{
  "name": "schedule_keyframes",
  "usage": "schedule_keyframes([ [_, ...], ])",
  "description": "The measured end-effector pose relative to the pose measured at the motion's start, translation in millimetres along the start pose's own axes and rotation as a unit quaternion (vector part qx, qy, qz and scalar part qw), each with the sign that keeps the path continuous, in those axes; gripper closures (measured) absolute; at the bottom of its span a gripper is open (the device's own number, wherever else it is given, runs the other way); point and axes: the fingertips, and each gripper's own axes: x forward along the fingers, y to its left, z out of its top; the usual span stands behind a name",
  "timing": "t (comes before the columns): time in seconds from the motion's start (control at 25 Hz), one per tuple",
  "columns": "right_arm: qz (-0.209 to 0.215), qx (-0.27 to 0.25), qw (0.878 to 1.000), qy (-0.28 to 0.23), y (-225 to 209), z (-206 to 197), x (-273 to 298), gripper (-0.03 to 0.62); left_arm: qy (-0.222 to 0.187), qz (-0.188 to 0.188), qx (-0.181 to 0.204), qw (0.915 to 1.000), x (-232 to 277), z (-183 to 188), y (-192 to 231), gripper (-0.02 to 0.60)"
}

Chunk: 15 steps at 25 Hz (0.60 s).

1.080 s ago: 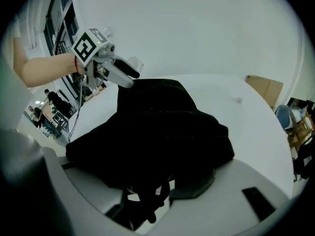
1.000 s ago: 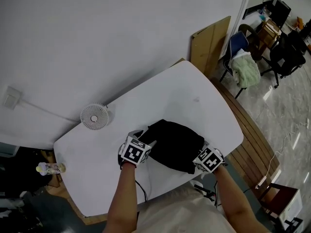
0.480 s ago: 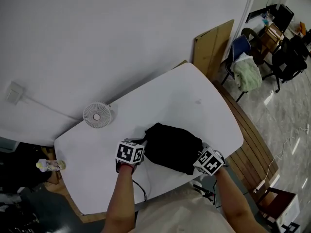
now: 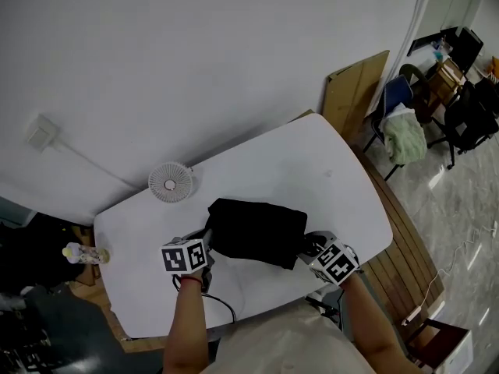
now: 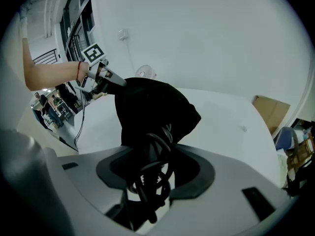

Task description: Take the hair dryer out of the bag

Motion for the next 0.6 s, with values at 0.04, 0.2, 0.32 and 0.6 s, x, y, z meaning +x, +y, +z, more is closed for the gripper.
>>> schedule_keyframes([
  [0.04,-0.002,0.001,1.0,-0.001,-0.6,3.3,0.9,0.393,-0.02,0.007,-0.022,0.9995,-8.1,2.0,6.8,0.565],
  [0.2,-0.016,0.015,1.0,-0.006,-5.1,17.6,2.5,0.392,-0.085,0.038,-0.103,0.9902,-39.1,-0.4,31.9,0.565],
  [0.32,-0.031,0.032,0.999,-0.009,-10.6,28.2,5.9,0.393,-0.113,0.072,-0.144,0.9804,-60.8,-14.9,55.3,0.565],
  [0.6,-0.07,0.081,0.994,-0.027,-28.9,53.3,17.7,0.393,-0.128,0.126,-0.208,0.9615,-93.3,-66.6,101.3,0.565],
])
